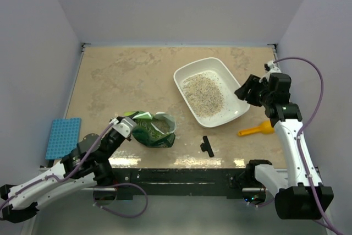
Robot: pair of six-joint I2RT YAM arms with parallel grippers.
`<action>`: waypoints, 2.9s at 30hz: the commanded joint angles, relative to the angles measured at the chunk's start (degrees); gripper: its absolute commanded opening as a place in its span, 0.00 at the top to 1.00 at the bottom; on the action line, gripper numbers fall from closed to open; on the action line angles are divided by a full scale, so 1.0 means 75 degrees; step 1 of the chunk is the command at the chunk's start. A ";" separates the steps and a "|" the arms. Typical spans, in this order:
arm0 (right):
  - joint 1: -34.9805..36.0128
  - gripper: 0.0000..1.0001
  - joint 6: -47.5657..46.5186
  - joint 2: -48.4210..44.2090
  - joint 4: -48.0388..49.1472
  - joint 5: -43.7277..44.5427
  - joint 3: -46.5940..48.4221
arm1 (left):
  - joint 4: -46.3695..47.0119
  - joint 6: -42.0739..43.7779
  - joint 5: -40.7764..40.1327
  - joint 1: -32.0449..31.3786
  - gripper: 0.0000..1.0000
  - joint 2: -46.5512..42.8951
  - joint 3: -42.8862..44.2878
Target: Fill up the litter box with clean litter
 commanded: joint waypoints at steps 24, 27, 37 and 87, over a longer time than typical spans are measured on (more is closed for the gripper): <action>0.5088 0.23 -0.3922 -0.0021 0.3200 -0.3708 -0.0812 | -0.3171 -0.1672 -0.1474 -0.0004 1.00 0.2944 0.4590; 0.5476 0.19 -0.4286 0.0178 0.3622 -0.3801 -0.0953 | -0.3124 -0.1730 -0.1509 -0.0004 1.00 0.2885 0.4437; 0.5793 0.09 -0.5236 0.1361 0.4184 -0.4187 -0.0719 | -0.3322 -0.1988 -0.1591 -0.0004 1.00 0.2335 0.4085; 0.6145 1.00 -0.1956 0.4105 1.0477 -0.5654 -0.1433 | -0.3487 -0.1988 -0.1357 -0.0004 1.00 0.1889 0.4097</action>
